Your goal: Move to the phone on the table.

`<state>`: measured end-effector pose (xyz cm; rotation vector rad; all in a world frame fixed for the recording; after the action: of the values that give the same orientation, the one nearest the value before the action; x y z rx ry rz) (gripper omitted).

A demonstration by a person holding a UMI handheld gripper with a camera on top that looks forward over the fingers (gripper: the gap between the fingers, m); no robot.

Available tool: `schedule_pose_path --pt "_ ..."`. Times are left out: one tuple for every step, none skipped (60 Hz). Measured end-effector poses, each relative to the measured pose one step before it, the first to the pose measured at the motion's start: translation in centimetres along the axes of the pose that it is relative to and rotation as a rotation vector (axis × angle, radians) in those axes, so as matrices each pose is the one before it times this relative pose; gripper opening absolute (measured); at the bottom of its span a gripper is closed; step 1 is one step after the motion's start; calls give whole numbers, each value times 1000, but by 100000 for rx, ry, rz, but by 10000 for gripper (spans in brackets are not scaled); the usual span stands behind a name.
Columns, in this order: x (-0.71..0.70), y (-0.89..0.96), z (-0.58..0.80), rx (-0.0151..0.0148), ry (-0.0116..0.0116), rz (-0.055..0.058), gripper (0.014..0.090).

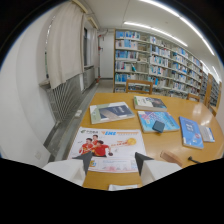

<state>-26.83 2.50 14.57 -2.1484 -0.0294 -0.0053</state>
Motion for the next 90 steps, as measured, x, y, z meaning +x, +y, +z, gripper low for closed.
schedule_pose_path --pt "-15 1 10 16 -57 -22 845" --pt "27 19 12 1 -5 -4 843" --pt "69 40 30 8 128 -6 844" --pt "110 28 9 51 154 -20 845" --pt "72 8 30 41 38 1 846" --pt "77 -147 42 -61 -118 -3 846" --pt "60 46 24 41 2 32 846" --pt "78 24 36 33 97 80 845" --pt "113 12 28 12 101 46 846" --pt "146 26 21 -28 133 33 842" --pt "-121 -92 -13 -154 298 14 841" --pt "143 29 20 -22 31 28 844" --pt "172 46 0 -34 56 46 842" --pt "213 46 21 -56 113 90 844" --pt "263 76 -10 -136 214 126 846" --pt "284 99 33 -163 241 124 845" --pt "224 107 1 -105 314 43 844" --pt "251 79 2 -130 235 163 844" --pt "292 80 33 -166 177 138 844" --pt "303 90 27 -261 225 96 843" --pt "361 120 39 -280 355 73 842" --pt "387 114 30 -284 448 71 844" --pt "389 100 35 -229 408 68 845" --pt "355 68 76 -243 441 -11 845" --pt "390 85 76 -193 294 13 845" --pt "416 81 111 -155 246 53 844" --pt "521 79 27 -164 70 58 846" --pt "430 58 83 -164 234 92 845" --pt "439 73 105 -158 230 107 846" --pt "482 66 219 -140 142 33 843" --pt "443 44 141 -204 76 -83 843" --pt "494 39 131 -215 206 -114 844" --pt "374 -96 64 -293 395 -138 845" --pt "572 47 123 -1 158 -130 842" --pt "452 -4 167 -66 217 -94 844" --pt "465 -11 177 -81 185 -13 844" --pt "466 -16 157 -108 87 -21 844" --pt "464 -24 151 -110 15 -52 844" --pt "478 -25 182 -108 -31 -5 844" --pt "444 -140 264 -170 18 -13 846" --pt "451 29 261 -40 -80 52 847" --pt "445 -10 205 -143 -62 -8 846" --pt "411 -10 215 -188 -133 -41 846" --pt "420 -28 226 -230 -144 -28 845" --pt "427 -41 248 -207 -77 30 847" --pt "418 -57 233 -183 -91 -112 845" --pt "427 -59 265 -130 -193 -48 845" --pt "360 -106 261 -149 -215 -36 845" --pt "381 -75 265 -125 -223 -72 846" --pt "382 -89 296 -114 -148 -20 844" --pt "374 -100 291 -73 -134 -40 845" --pt "371 -104 305 -80 -135 -116 843" --pt "350 -123 389 -65 -179 -144 844" --pt "310 -138 318 -47 -158 -181 845" --pt "289 -158 334 -20 -188 -141 845" --pt "276 -167 335 -2 -207 -175 846" --pt "268 -170 368 58 -190 -135 846" --pt "265 -208 346 123 -152 -105 845" --pt "280 -215 410 157 -110 -83 845" --pt "267 -200 403 142 -75 -32 846" --pt "263 -187 407 65 -11 -25 846" --pt "245 -191 427 2 -43 -24 848" --pt "222 -209 404 40 -55 82 848" --pt "207 -207 389 65 -55 141 848" --pt "181 -191 396 78 -93 119 847" --pt "168 -201 397 49 -135 96 847" --pt "155 -190 407 37 -206 59 847" --pt "162 -200 412 33 -133 35 847" --pt "162 -167 506 17 -28 42 847" --pt "176 -183 403 -46 36 0 847" --pt "141 -199 397 17 -53 -55 847" --pt "110 -216 423 96 -160 -47 846" --pt "121 -189 431 66 -68 -48 846" --pt "197 -188 454 77 -2 50 846" --pt "131 -187 417 22 50 -2 846" --pt "102 -182 424 37 -78 -5 845" --pt "86 -185 431 23 -119 -40 846" --pt "105 -161 421 -1 2 -15 846" --pt "105 -159 419 -8 48 22 847" --pt "77 -162 442 33 -77 2 845" --pt "20 -166 437 77 -203 15 845" --pt "38 -155 446 40 -169 -1 844" --pt "56 -129 449 -56 -68 12 844" --pt "50 -124 444 -68 -82 29 845" --pt "29 -135 413 -56 -107 35 844" --pt "-5 -123 426 -32 -131 62 844" --pt "38 -99 417 -109 -12 62 847" --pt "107 0 461 -66 -7 65 844" --pt "41 -71 360 -74 31 -49 845" --pt "7 -103 388 30 -58 -107 844"
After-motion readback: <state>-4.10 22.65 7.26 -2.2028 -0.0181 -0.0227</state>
